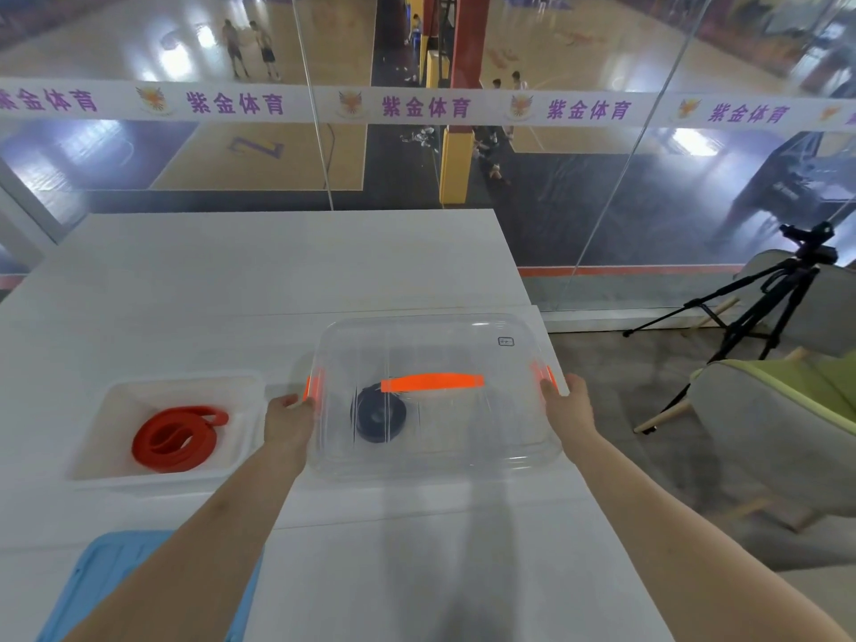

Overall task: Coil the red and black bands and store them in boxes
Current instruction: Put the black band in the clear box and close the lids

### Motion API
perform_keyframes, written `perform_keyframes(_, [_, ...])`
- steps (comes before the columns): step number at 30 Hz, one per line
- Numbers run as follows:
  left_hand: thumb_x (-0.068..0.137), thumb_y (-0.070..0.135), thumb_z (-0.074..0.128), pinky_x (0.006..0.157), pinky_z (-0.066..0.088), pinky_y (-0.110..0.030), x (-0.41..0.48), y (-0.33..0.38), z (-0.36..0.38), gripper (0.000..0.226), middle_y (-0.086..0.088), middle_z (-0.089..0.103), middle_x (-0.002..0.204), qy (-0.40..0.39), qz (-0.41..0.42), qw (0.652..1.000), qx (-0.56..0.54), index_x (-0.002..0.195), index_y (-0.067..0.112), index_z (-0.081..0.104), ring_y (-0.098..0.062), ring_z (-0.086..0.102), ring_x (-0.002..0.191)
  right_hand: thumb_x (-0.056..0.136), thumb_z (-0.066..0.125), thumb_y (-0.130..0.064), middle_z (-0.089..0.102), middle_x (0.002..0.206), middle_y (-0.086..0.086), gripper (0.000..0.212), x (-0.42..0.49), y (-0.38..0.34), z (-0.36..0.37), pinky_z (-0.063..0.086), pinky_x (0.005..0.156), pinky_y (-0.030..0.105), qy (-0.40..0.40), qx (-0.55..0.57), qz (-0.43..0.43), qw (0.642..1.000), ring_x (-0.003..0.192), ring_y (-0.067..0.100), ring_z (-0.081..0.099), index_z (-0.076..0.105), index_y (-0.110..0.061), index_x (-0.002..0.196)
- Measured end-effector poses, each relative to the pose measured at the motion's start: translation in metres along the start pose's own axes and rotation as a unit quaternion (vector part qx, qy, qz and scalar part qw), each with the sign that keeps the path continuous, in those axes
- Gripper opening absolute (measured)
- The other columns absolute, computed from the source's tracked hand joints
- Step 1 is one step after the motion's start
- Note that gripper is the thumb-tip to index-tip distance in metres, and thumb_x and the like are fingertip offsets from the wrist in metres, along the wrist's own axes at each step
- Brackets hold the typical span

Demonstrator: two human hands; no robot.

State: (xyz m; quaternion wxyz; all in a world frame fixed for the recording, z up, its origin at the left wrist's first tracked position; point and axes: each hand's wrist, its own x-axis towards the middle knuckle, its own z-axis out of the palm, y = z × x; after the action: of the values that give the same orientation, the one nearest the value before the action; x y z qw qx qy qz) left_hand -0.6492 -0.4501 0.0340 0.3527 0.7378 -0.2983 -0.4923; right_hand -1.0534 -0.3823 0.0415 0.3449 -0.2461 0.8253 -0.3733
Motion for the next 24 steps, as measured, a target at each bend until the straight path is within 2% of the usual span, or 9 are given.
perform_keyframes(3, [0.067,0.048,0.073,0.105,0.049,-0.058,0.037,-0.022,0.002,0.093,-0.021,0.058,0.141,-0.021,-0.029,0.999,-0.026,0.143,0.002,0.048,-0.043,0.059,0.124,0.101,0.056,-0.049,0.059,0.128,0.004,0.065,-0.002,-0.003,-0.001,0.054,0.095,0.047,-0.026,0.040,0.019,0.999,0.106,0.028,0.063,0.036,-0.019,0.155])
perform_keyframes(6, [0.085,0.034,0.071,0.106,0.048,-0.048,-0.002,0.005,0.004,0.073,-0.007,0.057,0.128,0.005,0.000,1.000,-0.010,0.146,0.003,0.043,-0.038,0.060,0.119,0.105,0.055,-0.038,0.063,0.127,0.012,0.057,-0.002,-0.004,0.001,0.050,0.082,0.039,-0.002,-0.003,-0.018,1.000,0.101,0.027,0.063,0.042,-0.010,0.153])
perform_keyframes(7, [0.093,0.027,0.064,0.101,0.048,-0.042,-0.015,0.012,0.004,0.054,-0.005,0.056,0.118,0.024,0.024,0.999,0.029,0.141,0.006,0.050,-0.035,0.060,0.113,0.106,0.054,-0.035,0.063,0.128,0.014,0.052,-0.004,-0.005,0.001,0.047,0.080,0.036,0.009,-0.024,-0.038,0.999,0.101,0.027,0.062,0.045,-0.008,0.151])
perform_keyframes(9, [0.100,0.019,0.052,0.079,0.044,-0.036,-0.027,0.014,0.007,0.015,-0.006,0.057,0.091,0.047,0.083,0.989,0.109,0.102,0.010,0.064,-0.033,0.057,0.090,0.109,0.051,-0.029,0.061,0.119,0.016,0.029,-0.008,-0.005,0.001,0.043,0.070,0.032,0.028,-0.078,-0.088,0.993,0.092,0.028,0.059,0.060,-0.008,0.127])
perform_keyframes(10, [0.102,0.018,0.049,0.071,0.041,-0.036,-0.029,0.012,0.009,0.021,-0.009,0.056,0.080,0.048,0.110,0.983,0.137,0.088,0.008,0.062,-0.032,0.055,0.080,0.109,0.049,-0.027,0.059,0.110,0.017,0.022,-0.010,-0.005,0.001,0.039,0.062,0.031,0.033,-0.100,-0.109,0.988,0.082,0.027,0.056,0.061,-0.009,0.108])
perform_keyframes(11, [0.103,0.021,0.049,0.065,0.040,-0.036,-0.031,0.010,0.009,0.026,-0.012,0.056,0.077,0.044,0.137,0.976,0.163,0.087,0.005,0.061,-0.032,0.053,0.074,0.110,0.047,-0.026,0.057,0.105,0.016,0.024,-0.013,-0.005,0.002,0.035,0.058,0.028,0.040,-0.116,-0.124,0.985,0.074,0.024,0.053,0.058,-0.009,0.097])
perform_keyframes(13, [0.104,0.028,0.051,0.062,0.040,-0.035,-0.036,0.006,0.009,0.025,-0.015,0.062,0.083,0.038,0.159,0.968,0.191,0.098,0.005,0.061,-0.029,0.055,0.069,0.111,0.045,-0.026,0.056,0.098,0.012,0.026,-0.017,-0.004,0.003,0.036,0.059,0.027,0.054,-0.121,-0.138,0.982,0.070,0.017,0.049,0.057,-0.007,0.097])
perform_keyframes(19, [0.106,0.027,0.046,0.076,0.043,-0.037,-0.038,0.004,0.013,0.027,-0.014,0.065,0.098,0.053,0.182,0.954,0.234,0.121,0.008,0.058,-0.031,0.057,0.083,0.111,0.047,-0.028,0.053,0.073,-0.004,0.024,-0.021,-0.001,0.007,0.037,0.054,0.025,0.061,-0.113,-0.161,0.979,0.063,0.011,0.051,0.058,-0.010,0.098])
perform_keyframes(24, [0.107,0.025,0.047,0.074,0.041,-0.038,-0.040,0.003,0.016,0.027,-0.017,0.065,0.096,0.079,0.199,0.943,0.254,0.117,0.003,0.058,-0.030,0.053,0.079,0.110,0.047,-0.027,0.060,0.076,0.003,0.025,-0.019,0.001,0.009,0.051,0.066,0.038,0.076,-0.135,-0.164,0.974,0.074,0.029,0.062,0.060,-0.008,0.100])
